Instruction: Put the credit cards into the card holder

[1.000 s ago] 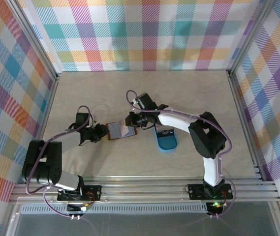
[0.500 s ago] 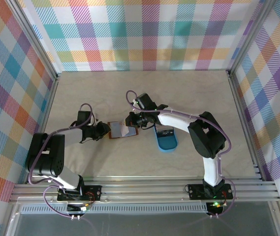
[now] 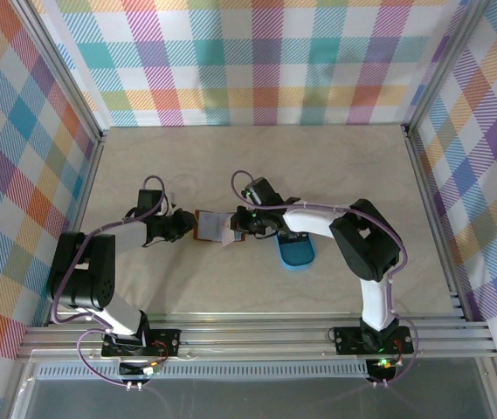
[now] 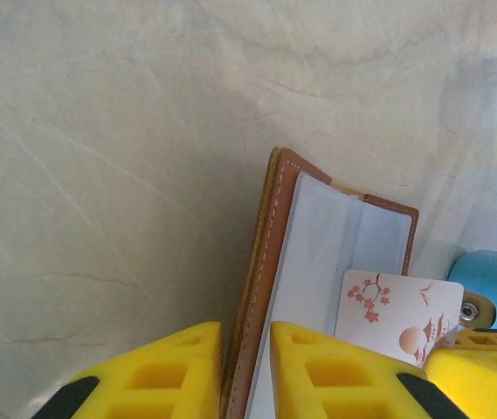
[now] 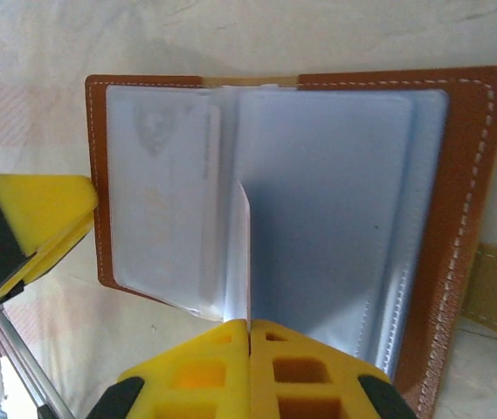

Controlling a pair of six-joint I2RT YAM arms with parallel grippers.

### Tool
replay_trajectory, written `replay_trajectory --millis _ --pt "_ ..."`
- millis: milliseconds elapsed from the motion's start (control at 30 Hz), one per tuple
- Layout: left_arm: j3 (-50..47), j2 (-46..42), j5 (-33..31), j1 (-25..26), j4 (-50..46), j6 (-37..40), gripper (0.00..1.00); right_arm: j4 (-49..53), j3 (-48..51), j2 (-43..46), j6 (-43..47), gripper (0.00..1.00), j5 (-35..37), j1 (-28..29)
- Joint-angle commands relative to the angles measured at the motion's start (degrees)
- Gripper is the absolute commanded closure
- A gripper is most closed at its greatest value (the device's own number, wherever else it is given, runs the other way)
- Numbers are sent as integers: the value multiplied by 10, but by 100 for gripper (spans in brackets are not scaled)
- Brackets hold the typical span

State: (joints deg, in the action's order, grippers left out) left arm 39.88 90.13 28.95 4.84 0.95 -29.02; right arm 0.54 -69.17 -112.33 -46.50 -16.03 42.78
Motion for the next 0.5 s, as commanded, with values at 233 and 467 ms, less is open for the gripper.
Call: replay_trajectory --millis 233,467 --pt "-3 -53 21 3 -23 -2 87 -55 1 25 -36 100 17 -1" --pt "6 -15 34 5 1 1 95 -54 -8 20 -36 100 15 0"
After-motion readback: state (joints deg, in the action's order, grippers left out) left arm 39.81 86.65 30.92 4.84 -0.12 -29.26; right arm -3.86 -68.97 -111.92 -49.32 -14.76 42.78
